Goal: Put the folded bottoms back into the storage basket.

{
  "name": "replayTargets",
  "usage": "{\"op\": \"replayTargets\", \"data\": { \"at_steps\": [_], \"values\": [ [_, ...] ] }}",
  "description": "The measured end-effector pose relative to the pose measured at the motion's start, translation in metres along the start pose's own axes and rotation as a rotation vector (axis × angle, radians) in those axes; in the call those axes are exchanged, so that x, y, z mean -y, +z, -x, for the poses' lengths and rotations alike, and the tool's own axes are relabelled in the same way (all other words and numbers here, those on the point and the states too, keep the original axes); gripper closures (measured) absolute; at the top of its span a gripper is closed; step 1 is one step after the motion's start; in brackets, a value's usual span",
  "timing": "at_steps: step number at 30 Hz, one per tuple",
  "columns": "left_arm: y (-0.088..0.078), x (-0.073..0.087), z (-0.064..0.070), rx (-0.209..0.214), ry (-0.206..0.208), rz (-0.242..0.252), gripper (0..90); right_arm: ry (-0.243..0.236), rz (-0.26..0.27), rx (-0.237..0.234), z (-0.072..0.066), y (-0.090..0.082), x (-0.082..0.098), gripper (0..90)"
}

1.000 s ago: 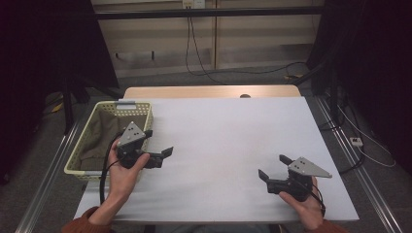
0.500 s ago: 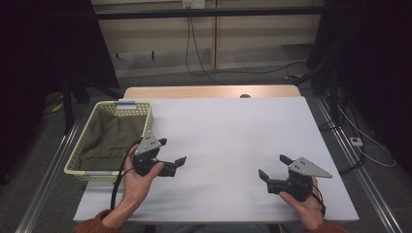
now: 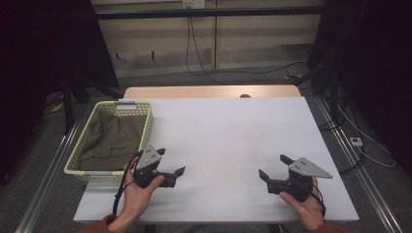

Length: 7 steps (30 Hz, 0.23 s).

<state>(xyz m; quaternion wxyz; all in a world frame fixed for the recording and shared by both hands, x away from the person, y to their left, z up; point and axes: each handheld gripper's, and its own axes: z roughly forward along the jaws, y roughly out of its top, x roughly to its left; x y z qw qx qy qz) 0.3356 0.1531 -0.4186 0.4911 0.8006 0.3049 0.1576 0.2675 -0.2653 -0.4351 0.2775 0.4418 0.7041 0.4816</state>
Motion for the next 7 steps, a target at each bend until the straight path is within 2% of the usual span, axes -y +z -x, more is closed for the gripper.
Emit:
{"op": "replayTargets", "data": {
  "at_steps": [2,3,7],
  "values": [
    [0.0009,0.0006,-0.0009,0.009,-0.011,0.002,7.0,-0.001,0.005,-0.003,0.0001,-0.0013,-0.0001,8.2],
    [0.0008,0.001,-0.0017,-0.002,0.001,-0.002,7.0,0.001,0.009,-0.002,0.0004,-0.0016,-0.0001,8.2],
    [0.0003,0.0023,-0.004,-0.015,-0.016,0.003,6.9,0.006,0.012,0.003,0.0006,-0.0014,-0.0006,8.4]
  ]
}}
